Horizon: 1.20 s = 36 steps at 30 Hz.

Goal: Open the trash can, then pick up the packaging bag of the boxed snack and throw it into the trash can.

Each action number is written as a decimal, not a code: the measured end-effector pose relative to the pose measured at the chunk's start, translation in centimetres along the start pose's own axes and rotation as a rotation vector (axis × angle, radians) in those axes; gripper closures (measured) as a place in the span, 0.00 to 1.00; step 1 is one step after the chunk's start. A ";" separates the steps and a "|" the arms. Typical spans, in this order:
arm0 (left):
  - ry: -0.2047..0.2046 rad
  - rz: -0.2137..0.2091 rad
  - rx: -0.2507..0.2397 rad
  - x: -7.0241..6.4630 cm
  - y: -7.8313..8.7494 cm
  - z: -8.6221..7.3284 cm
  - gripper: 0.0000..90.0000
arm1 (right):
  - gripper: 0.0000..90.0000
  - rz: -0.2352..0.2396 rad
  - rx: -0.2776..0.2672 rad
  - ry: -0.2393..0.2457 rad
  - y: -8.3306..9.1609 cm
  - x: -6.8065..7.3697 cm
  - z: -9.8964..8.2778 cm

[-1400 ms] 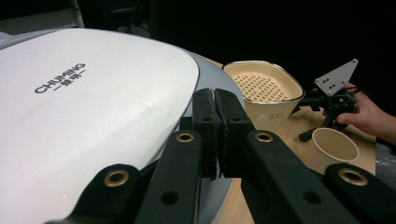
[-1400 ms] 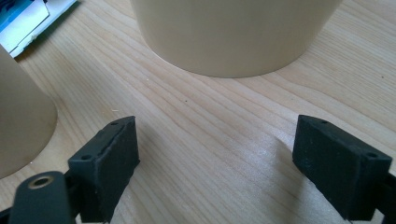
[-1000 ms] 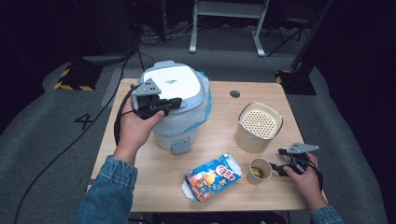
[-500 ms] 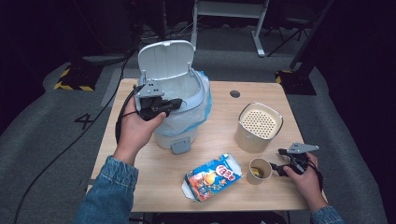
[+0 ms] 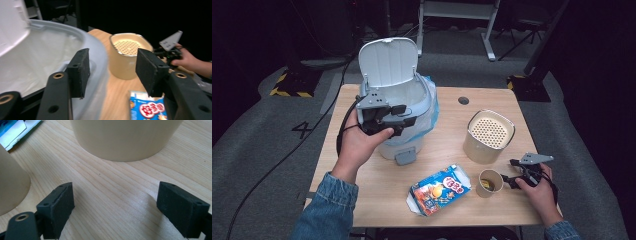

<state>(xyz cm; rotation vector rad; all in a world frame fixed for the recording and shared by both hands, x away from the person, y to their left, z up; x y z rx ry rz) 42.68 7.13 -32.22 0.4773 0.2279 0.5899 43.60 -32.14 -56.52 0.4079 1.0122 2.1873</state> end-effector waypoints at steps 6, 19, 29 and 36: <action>-0.069 -0.064 0.038 -3.6 -0.5 -0.8 0.46 | 0.16 0.000 0.000 0.000 0.0 0.0 0.0; -0.069 -0.127 0.154 -6.6 -4.9 -5.4 0.43 | 0.16 0.001 -0.001 0.001 0.0 0.0 0.0; -0.031 -0.149 0.250 -6.7 -9.0 -10.4 0.43 | 0.16 0.000 -0.001 0.001 0.0 0.0 0.0; -0.008 -0.149 0.334 -6.6 -11.7 -13.3 0.42 | 0.16 0.000 0.000 0.001 0.0 0.0 0.0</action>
Point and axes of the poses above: each handheld gripper's, and its own axes: y roughly backward along the jaws, z roughly out of its top, x roughly to its left, the point moved 9 cm from there along -y, roughly forward along the jaws, and after that the axes turned 7 degrees about x, right-handed, at the moved point
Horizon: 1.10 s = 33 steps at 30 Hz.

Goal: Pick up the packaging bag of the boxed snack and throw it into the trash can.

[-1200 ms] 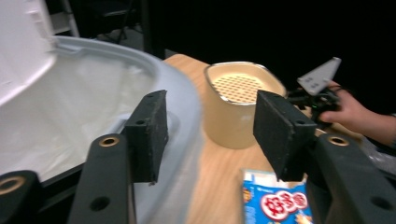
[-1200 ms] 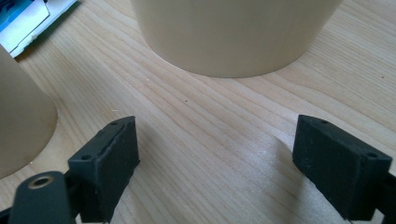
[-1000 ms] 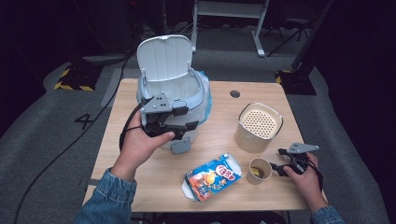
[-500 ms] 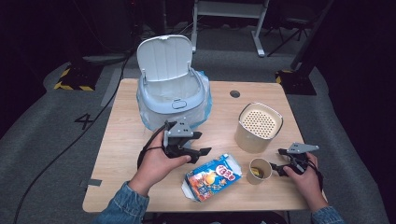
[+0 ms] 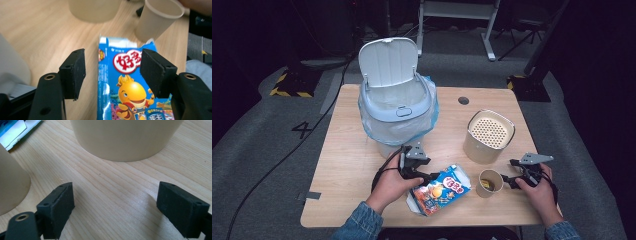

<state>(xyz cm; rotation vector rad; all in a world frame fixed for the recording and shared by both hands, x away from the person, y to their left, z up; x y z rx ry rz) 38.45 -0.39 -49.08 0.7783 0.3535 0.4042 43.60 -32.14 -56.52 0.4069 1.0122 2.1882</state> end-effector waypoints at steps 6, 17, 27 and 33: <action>0.015 -0.004 0.082 0.4 -2.5 -1.3 0.42 | 0.16 0.000 0.000 0.000 0.0 0.0 0.0; 0.064 -0.038 0.227 0.8 -4.8 -3.2 0.42 | 0.17 -0.001 0.000 0.001 0.0 0.0 0.0; 0.102 -0.044 0.280 0.9 -5.0 -3.7 0.72 | 0.17 -0.001 0.000 0.001 0.0 0.0 0.0; 0.093 -0.032 0.269 1.4 -4.6 -3.5 0.93 | 0.17 -0.001 0.000 0.001 0.0 0.0 0.0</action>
Point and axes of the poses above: each handheld gripper's, and its own axes: y roughly backward along the jaws, z roughly out of its top, x roughly to its left, the point moved 9 cm from there along -y, roughly forward along the jaws, and after that the axes turned 7 degrees about x, right-handed, at the moved point
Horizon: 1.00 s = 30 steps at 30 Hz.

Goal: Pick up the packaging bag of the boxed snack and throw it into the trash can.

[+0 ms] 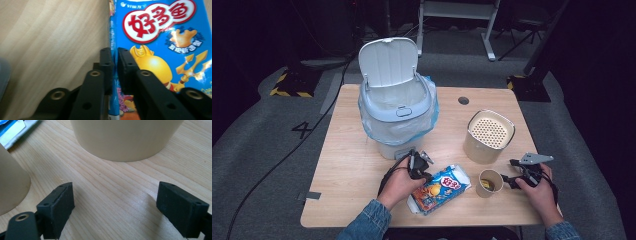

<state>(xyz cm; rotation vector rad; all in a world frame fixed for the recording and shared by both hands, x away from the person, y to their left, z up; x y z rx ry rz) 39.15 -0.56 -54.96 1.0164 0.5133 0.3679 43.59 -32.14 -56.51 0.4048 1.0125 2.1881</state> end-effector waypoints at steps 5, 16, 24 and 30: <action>0.009 -0.034 -0.033 -0.1 0.6 0.2 0.97 | 0.17 0.001 0.000 -0.001 0.0 0.0 0.0; -0.053 -0.095 -0.184 -1.6 5.2 1.5 0.98 | 0.17 0.002 0.000 -0.001 0.0 0.0 0.0; -0.076 -0.053 -0.329 -1.6 9.1 2.7 0.98 | 0.17 0.002 0.000 -0.001 0.0 0.0 0.0; -0.096 -0.035 -0.448 -1.6 11.8 3.7 0.98 | 0.17 0.003 0.000 0.000 0.0 0.0 0.0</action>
Point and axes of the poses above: each handheld gripper's, and its own axes: y roughly backward along the jaws, z roughly out of its top, x roughly to its left, the point moved 9 cm from there along -y, roughly forward along the jaws, and after that the axes turned 7 degrees about x, right-handed, at the moved point
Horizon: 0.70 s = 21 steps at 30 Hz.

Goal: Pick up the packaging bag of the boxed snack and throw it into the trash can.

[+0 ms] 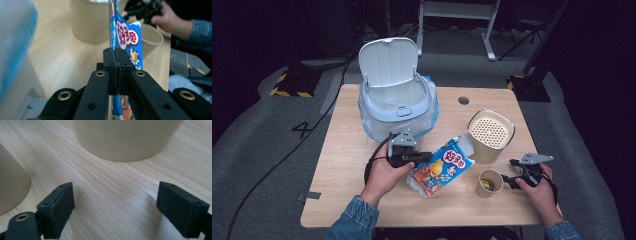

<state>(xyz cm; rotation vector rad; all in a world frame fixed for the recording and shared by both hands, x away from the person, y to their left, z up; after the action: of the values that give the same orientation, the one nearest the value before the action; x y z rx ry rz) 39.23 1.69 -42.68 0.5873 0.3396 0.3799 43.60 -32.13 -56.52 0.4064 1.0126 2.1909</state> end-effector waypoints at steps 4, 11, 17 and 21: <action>-0.022 0.001 -0.075 -0.2 1.3 1.4 0.98 | 0.17 0.000 0.000 0.000 0.0 0.0 0.0; -0.061 0.015 -0.175 -0.5 2.9 3.5 0.98 | 0.17 -0.001 0.001 0.002 0.0 0.0 0.0; -0.078 0.026 -0.232 -0.6 4.2 5.5 0.98 | 0.17 0.001 0.000 0.001 0.0 0.0 0.0; -0.091 0.041 -0.250 -0.6 5.1 6.8 0.98 | 0.17 0.001 0.000 0.001 0.0 0.0 0.0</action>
<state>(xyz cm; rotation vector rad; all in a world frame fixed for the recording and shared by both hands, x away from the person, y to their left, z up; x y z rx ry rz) 40.21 2.15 -34.28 0.3655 0.1888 0.4260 43.60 -32.13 -56.51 0.4059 1.0136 2.1919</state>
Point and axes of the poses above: each handheld gripper's, and its own axes: y roughly backward along the jaws, z roughly out of its top, x roughly to its left, the point moved 9 cm from there along -y, roughly forward along the jaws, and after that the axes turned 7 degrees about x, right-handed, at the moved point
